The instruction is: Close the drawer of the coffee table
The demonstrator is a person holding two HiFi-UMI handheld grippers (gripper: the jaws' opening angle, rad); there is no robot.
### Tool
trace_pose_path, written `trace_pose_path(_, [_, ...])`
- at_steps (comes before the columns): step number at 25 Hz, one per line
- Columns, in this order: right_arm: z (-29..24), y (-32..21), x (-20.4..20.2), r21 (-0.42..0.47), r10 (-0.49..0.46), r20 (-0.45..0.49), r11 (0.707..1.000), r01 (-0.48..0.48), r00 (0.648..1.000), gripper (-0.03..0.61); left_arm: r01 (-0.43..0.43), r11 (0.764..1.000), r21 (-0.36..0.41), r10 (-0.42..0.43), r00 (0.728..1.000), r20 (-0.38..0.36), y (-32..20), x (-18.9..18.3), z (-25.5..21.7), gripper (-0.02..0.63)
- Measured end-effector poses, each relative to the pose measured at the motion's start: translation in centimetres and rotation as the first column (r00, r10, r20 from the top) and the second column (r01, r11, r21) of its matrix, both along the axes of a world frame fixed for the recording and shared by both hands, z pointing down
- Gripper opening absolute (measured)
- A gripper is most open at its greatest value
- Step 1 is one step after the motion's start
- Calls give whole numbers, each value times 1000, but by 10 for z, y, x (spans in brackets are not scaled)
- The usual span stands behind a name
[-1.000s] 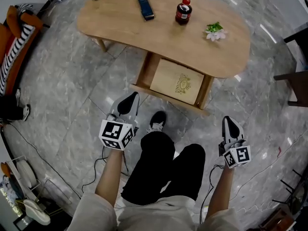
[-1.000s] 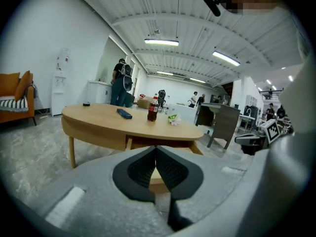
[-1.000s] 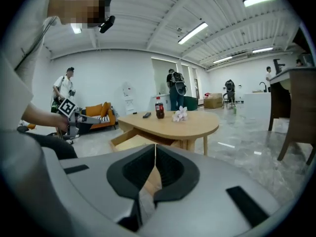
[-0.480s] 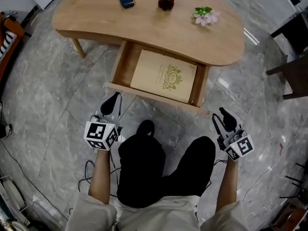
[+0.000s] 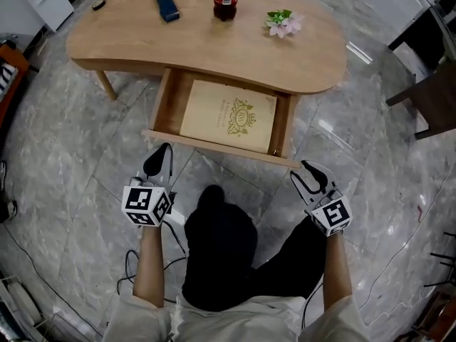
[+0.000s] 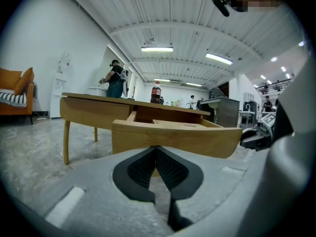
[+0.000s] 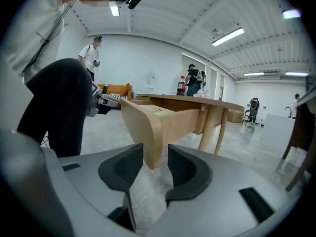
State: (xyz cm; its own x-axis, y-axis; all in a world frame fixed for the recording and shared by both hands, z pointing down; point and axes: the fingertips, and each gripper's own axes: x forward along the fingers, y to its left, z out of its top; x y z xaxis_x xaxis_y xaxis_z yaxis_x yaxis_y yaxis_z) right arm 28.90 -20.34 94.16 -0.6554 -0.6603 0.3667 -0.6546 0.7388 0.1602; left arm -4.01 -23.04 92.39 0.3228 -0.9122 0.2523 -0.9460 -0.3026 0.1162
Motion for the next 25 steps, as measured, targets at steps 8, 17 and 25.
trace_pose_path(8, [8, -7, -5, 17, -19, 53, 1000, 18, 998, 107, -24, 1000, -1, 24, 1000, 8, -8, 10, 3, 9])
trace_pose_path(17, [-6, -4, -8, 16, -3, 163, 1000, 1, 987, 104, -19, 1000, 20, 19, 1000, -1, -9, 6, -14, 9])
trace_pose_path(25, [-15, -8, -9, 20, 0, 229, 1000, -5, 973, 103, -17, 999, 33, 17, 1000, 3, -18, 5, -25, 9])
